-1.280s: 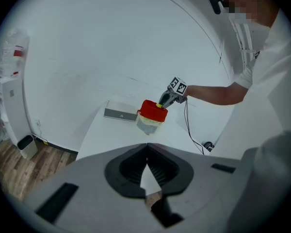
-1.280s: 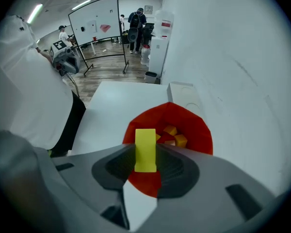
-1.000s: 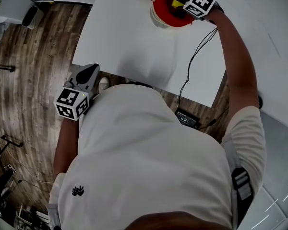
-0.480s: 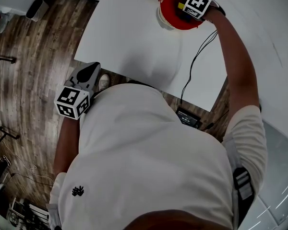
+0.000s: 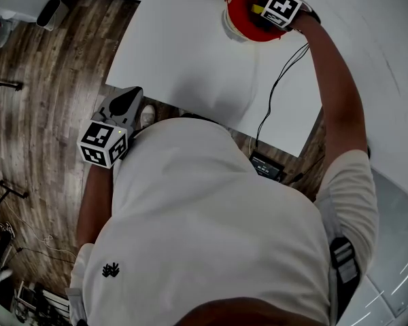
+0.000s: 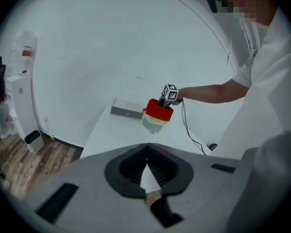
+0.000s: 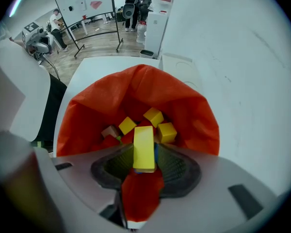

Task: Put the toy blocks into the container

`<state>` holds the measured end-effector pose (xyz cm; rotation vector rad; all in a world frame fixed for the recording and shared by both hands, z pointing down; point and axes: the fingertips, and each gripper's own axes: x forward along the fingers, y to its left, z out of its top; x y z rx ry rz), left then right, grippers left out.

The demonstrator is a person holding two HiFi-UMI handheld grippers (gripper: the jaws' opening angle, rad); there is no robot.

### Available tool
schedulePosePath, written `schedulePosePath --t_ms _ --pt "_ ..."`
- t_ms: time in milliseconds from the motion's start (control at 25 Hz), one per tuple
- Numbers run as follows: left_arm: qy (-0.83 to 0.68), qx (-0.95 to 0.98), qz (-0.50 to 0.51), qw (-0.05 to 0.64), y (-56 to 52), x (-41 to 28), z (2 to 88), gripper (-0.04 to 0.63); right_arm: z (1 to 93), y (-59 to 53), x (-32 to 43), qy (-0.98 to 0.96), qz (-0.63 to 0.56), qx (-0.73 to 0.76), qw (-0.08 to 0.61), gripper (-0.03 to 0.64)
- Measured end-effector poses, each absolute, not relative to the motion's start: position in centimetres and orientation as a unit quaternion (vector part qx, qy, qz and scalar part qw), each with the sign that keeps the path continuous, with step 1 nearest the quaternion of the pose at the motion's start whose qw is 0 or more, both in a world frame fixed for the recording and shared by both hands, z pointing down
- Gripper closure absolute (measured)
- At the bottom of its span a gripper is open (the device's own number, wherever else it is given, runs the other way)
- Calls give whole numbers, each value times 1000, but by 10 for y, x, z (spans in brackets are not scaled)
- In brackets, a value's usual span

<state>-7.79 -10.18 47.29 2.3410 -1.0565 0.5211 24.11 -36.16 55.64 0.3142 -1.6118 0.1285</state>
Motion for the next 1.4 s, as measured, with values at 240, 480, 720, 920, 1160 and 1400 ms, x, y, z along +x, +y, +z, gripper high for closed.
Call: schedulePosePath --t_ms 240,480,720,920,1160,1400 --pt "-385 866 191 256 -103 -80 472 588 553 -359 243 -718 59 147 678 454" --pt "-374 872 189 254 -102 -81 471 588 543 -354 244 -718 59 158 675 454" --pt "-354 883 183 247 -98 -95 463 588 514 -336 231 -724 57 183 663 456" --pt "-334 895 179 237 -95 -103 460 588 489 -321 223 -731 46 215 646 473" --pt "-311 906 178 224 -88 -108 463 588 467 -292 212 -746 25 249 618 530" --pt "-291 916 175 214 -80 -120 462 588 454 -252 199 -758 27 297 580 583"
